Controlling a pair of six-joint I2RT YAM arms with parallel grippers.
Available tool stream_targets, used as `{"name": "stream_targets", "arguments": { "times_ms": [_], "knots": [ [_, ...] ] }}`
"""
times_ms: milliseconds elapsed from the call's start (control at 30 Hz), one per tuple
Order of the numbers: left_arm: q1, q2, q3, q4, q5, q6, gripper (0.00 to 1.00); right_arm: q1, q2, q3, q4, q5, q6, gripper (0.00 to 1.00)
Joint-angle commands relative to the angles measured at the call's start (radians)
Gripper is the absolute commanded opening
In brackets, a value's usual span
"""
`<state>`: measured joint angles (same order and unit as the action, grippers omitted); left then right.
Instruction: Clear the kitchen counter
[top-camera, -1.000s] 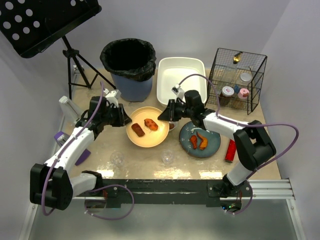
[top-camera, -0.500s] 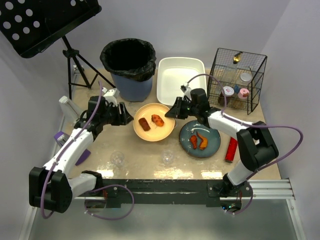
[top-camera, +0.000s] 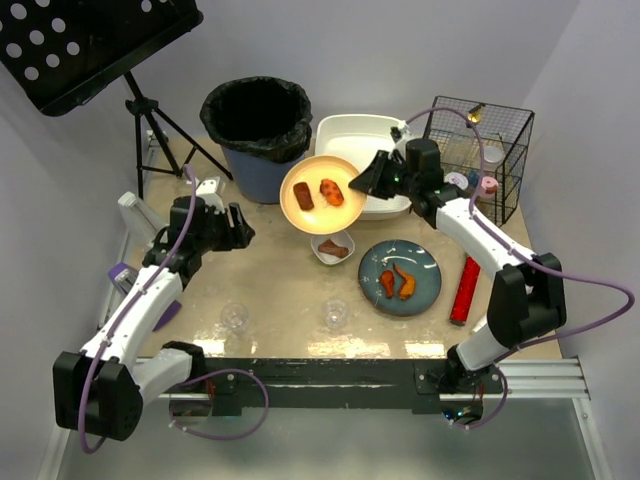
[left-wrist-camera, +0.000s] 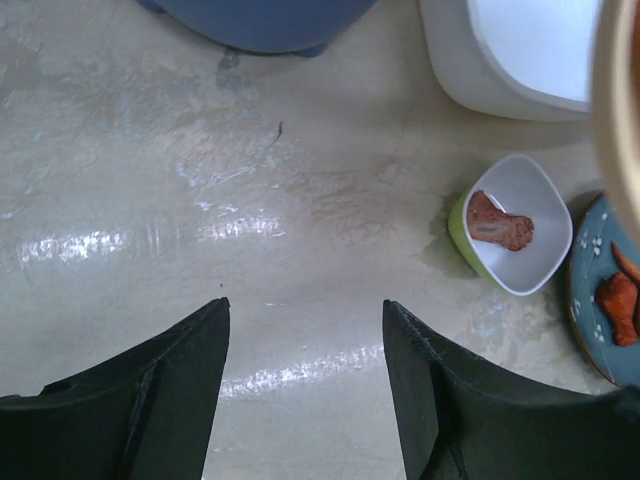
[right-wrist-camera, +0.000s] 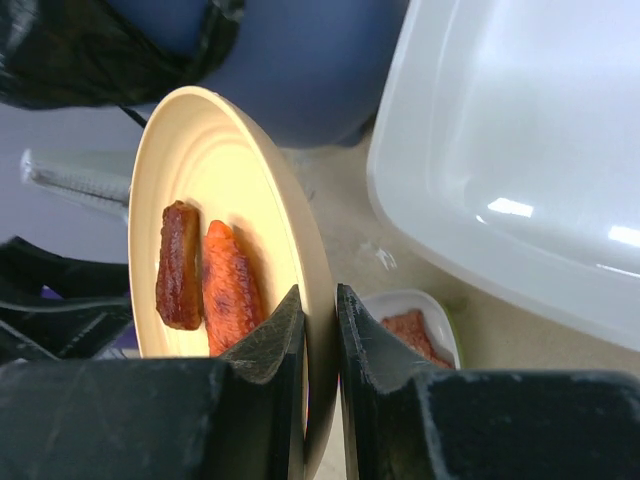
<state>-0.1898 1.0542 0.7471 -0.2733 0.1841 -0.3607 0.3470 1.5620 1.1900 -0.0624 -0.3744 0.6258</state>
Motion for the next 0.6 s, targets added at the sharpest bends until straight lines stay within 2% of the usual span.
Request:
{"name": "stream_targets", "arguments": {
  "times_ms": [0,333,567],
  "knots": [
    [0.012,-0.016,-0.028,0.005,-0.071,-0.021,0.67,0.0,-0.049,0.135,-0.04,0.025,0.011,0.0],
    [0.012,-0.005,-0.049,0.02,-0.032,-0.001,0.67,-0.011,-0.026,0.384,-0.126,0.029,0.057,0.0],
    [0.012,0.035,-0.054,0.009,-0.002,0.042,0.67,-0.017,0.084,0.549,-0.134,0.016,0.126,0.0]
  ]
}}
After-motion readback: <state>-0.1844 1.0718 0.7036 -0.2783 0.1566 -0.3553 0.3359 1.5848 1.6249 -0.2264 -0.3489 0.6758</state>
